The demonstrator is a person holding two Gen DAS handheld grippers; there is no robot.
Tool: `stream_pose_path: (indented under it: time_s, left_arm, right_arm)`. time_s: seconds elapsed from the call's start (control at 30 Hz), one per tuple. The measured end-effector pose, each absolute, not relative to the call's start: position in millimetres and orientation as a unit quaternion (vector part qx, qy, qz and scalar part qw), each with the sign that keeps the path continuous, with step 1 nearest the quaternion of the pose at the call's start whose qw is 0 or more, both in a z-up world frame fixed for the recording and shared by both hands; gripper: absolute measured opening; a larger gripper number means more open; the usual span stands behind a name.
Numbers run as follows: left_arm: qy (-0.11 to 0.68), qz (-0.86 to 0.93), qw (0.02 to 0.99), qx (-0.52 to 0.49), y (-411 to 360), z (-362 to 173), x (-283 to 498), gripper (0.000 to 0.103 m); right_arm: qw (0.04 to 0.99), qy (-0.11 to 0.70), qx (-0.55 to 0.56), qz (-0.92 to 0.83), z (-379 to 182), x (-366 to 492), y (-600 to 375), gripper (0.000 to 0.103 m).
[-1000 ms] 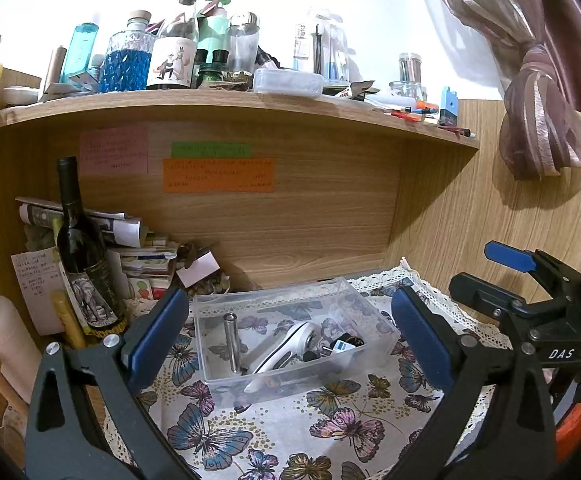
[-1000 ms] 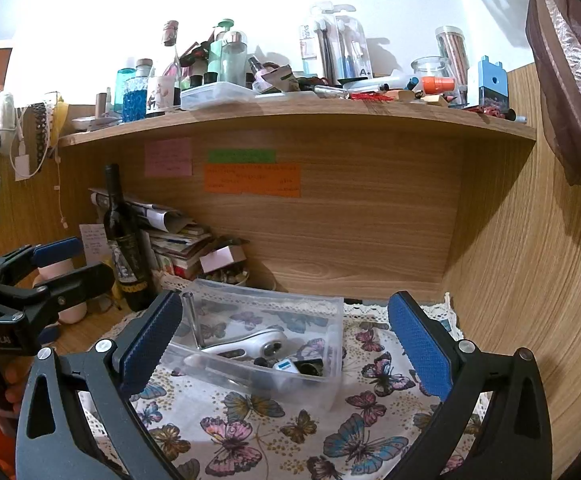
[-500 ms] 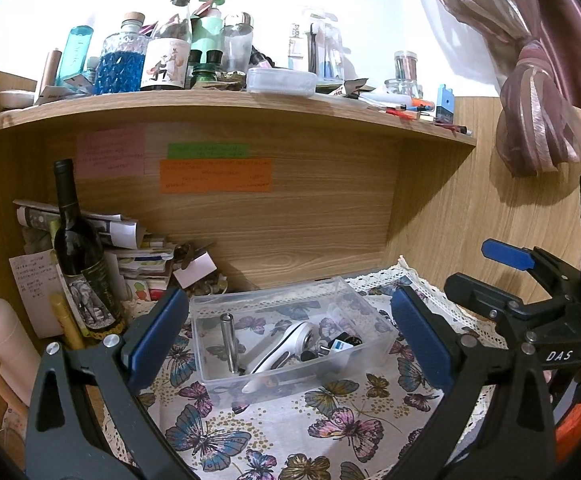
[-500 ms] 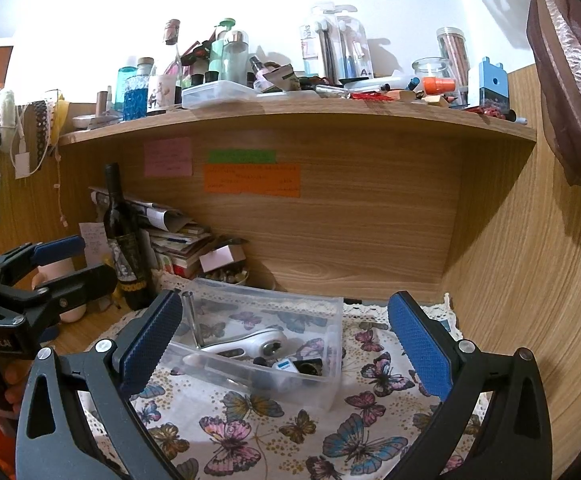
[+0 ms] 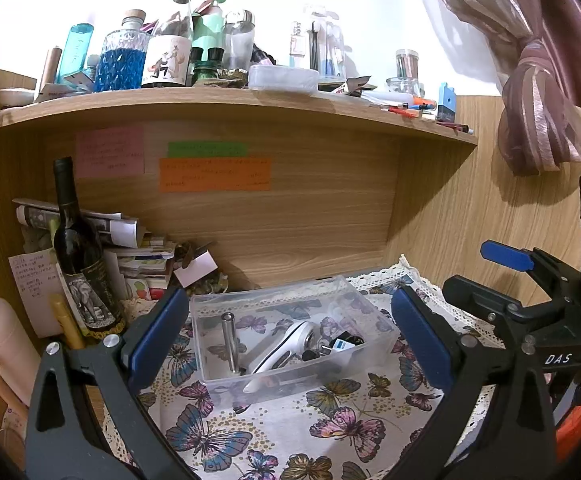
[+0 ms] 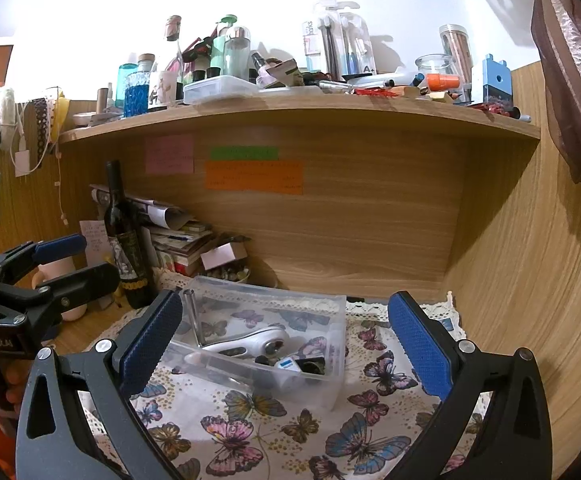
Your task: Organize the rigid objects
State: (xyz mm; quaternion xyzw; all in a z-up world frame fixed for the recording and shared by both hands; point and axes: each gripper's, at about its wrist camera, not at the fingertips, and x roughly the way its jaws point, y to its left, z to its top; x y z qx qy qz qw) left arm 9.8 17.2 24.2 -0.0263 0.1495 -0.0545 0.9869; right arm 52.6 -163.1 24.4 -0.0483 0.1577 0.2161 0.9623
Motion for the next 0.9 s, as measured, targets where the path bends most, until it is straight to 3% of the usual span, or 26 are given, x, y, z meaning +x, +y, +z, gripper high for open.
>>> stream_pose_path:
  time_s: [0.9]
  left_arm:
    - [0.15, -0.059, 0.987, -0.029, 20.8, 23.4, 10.3, 0.103]
  right_arm:
    - [0.962, 0.158, -0.052, 0.219, 23.4, 52.9, -158.9, 0.103]
